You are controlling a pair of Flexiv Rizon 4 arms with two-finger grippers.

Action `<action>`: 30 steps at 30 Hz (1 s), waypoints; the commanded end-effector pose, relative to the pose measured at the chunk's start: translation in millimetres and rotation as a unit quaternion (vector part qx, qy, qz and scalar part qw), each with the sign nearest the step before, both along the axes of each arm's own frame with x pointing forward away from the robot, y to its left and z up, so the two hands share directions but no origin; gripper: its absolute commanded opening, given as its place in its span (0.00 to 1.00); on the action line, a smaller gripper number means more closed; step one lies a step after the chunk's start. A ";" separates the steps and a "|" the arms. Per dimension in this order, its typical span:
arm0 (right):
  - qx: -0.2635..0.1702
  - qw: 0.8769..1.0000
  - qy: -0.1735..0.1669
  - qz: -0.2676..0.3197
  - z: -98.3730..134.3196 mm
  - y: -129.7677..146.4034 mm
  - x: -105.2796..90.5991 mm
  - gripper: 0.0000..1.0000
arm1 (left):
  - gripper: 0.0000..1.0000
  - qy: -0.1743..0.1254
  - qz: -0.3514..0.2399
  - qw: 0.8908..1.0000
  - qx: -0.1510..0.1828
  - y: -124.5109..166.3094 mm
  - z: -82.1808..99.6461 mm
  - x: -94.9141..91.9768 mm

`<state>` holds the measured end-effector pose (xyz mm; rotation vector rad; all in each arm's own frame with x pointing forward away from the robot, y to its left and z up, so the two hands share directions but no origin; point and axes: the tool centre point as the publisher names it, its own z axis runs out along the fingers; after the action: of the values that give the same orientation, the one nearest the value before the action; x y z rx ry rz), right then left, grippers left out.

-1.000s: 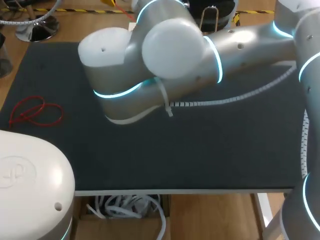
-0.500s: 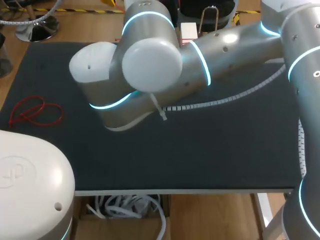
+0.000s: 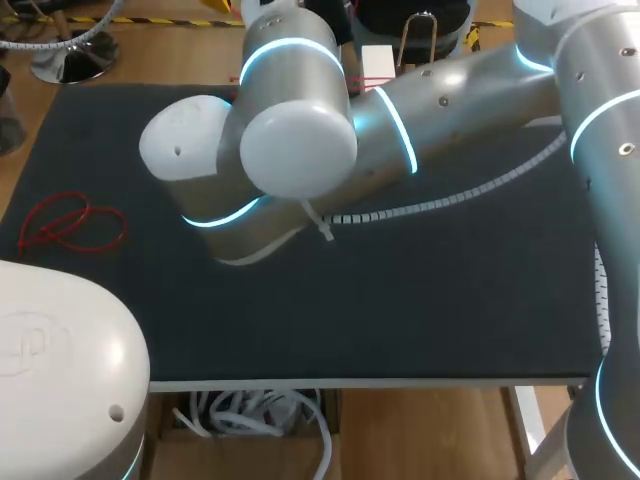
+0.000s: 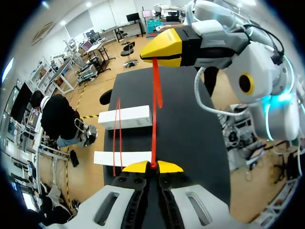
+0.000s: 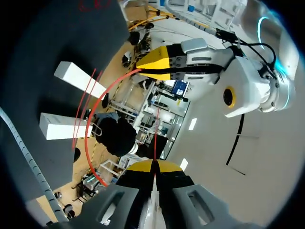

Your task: Grab the tape and strap the tape.

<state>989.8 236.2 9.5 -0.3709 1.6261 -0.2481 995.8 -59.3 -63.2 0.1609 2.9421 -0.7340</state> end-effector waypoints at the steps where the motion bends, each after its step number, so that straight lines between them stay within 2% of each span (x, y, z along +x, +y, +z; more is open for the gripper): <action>1: -0.017 1.000 -0.004 0.006 0.8 2.7 1.8 0.00 | 0.00 0.001 0.000 1.000 0.002 -0.2 0.9 0.0; 5: 0.005 1.000 -0.004 0.017 4.4 4.4 0.5 0.00 | 0.00 0.001 0.000 1.000 0.002 -0.2 0.9 0.0; 30: 0.005 1.000 -0.004 0.017 4.4 4.4 0.5 0.00 | 0.00 0.001 0.000 1.000 0.002 -0.2 0.9 0.0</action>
<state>990.2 242.4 11.9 -0.3840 1.6096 -0.2157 995.8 -59.3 -63.2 0.1609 2.9422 -0.7340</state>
